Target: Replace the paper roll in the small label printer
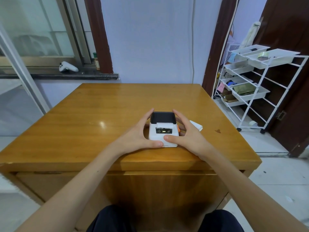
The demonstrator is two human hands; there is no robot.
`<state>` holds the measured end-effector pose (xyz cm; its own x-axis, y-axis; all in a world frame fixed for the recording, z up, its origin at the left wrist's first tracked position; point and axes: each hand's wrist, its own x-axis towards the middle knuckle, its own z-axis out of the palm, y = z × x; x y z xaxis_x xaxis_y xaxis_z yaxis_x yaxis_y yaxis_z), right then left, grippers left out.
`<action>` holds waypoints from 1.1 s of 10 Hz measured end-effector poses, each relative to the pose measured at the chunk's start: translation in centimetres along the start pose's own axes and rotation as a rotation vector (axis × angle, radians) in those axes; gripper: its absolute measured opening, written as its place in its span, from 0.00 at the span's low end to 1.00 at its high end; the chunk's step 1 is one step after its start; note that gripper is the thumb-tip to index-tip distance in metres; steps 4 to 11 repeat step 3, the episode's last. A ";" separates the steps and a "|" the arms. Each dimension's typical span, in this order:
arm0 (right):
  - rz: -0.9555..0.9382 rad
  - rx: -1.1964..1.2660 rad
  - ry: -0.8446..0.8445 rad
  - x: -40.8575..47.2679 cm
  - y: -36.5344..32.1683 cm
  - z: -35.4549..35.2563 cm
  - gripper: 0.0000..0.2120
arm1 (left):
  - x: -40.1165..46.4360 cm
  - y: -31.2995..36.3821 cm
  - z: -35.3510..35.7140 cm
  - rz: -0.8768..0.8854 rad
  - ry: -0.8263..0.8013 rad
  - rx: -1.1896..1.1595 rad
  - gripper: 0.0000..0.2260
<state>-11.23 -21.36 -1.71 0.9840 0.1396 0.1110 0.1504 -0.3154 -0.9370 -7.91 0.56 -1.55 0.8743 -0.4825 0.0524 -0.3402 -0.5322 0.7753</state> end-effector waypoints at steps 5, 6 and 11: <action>0.006 -0.008 0.009 -0.6 -1.2 0.3 0.44 | -0.5 0.5 -0.1 -0.016 -0.016 -0.026 0.55; 0.006 -0.008 0.009 -0.6 -1.2 0.3 0.44 | -0.5 0.5 -0.1 -0.016 -0.016 -0.026 0.55; 0.006 -0.008 0.009 -0.6 -1.2 0.3 0.44 | -0.5 0.5 -0.1 -0.016 -0.016 -0.026 0.55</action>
